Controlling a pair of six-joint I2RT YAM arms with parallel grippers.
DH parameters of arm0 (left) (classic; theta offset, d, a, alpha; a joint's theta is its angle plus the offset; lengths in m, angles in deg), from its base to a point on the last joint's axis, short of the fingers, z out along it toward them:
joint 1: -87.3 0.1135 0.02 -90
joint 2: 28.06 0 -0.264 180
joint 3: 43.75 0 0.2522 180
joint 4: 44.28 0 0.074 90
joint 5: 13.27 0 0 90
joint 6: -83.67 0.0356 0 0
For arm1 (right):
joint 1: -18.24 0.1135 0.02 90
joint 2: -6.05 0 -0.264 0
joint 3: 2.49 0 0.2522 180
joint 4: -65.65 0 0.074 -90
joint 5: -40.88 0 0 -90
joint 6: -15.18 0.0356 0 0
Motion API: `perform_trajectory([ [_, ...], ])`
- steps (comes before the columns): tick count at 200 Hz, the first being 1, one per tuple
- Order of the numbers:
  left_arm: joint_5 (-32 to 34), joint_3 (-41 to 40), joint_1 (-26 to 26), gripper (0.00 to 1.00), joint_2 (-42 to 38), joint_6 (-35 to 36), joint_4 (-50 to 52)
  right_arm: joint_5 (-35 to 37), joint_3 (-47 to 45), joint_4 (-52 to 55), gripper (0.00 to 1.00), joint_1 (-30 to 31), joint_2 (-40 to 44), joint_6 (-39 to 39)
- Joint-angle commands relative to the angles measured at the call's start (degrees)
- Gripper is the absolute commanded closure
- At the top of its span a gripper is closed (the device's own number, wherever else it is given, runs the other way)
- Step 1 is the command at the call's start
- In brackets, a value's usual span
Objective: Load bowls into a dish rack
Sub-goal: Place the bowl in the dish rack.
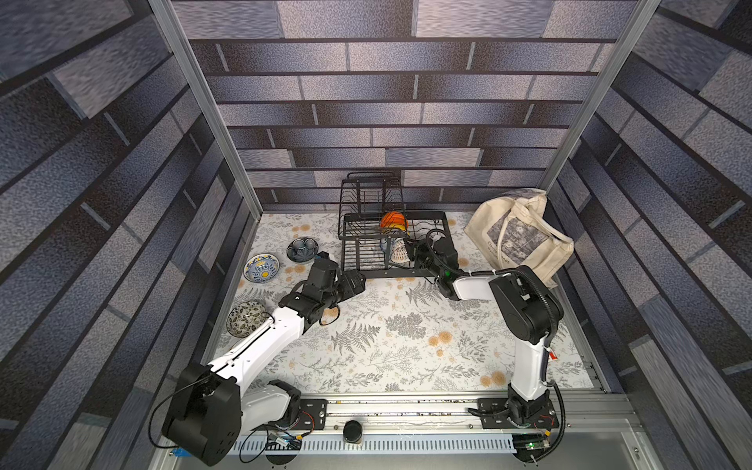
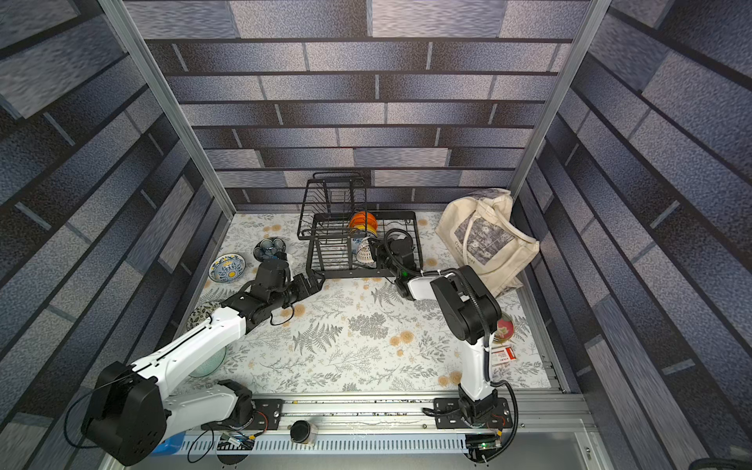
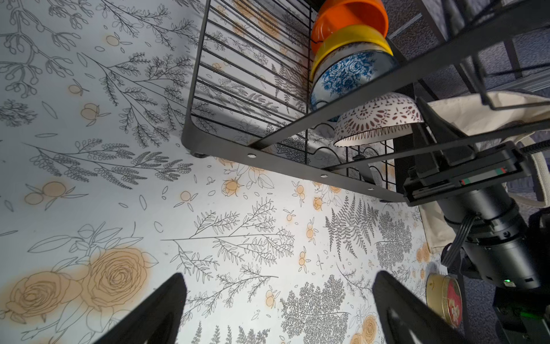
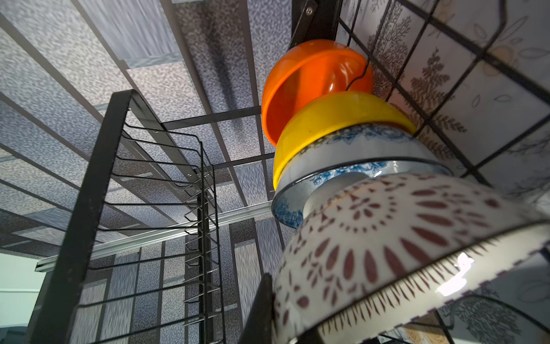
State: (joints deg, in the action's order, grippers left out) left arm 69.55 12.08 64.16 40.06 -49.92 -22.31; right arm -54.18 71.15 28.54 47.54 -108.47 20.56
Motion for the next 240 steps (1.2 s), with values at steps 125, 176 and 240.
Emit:
perform_trajectory([
  [125, -3.4, 0.6, 3.2, 0.0, -0.2, 0.7, 0.1, 1.6, 6.2, -6.1, 1.0, 2.6, -7.1, 4.8],
  [176, -3.5, 0.7, 3.4, 0.0, 0.2, 0.3, -0.4, 2.5, 3.0, -1.9, 1.0, 2.7, -5.3, 6.1],
  [240, -3.9, 1.0, 3.5, 0.0, 0.2, 0.4, 0.4, 2.3, 2.6, 2.1, 0.89, 2.6, -3.8, 7.5],
])
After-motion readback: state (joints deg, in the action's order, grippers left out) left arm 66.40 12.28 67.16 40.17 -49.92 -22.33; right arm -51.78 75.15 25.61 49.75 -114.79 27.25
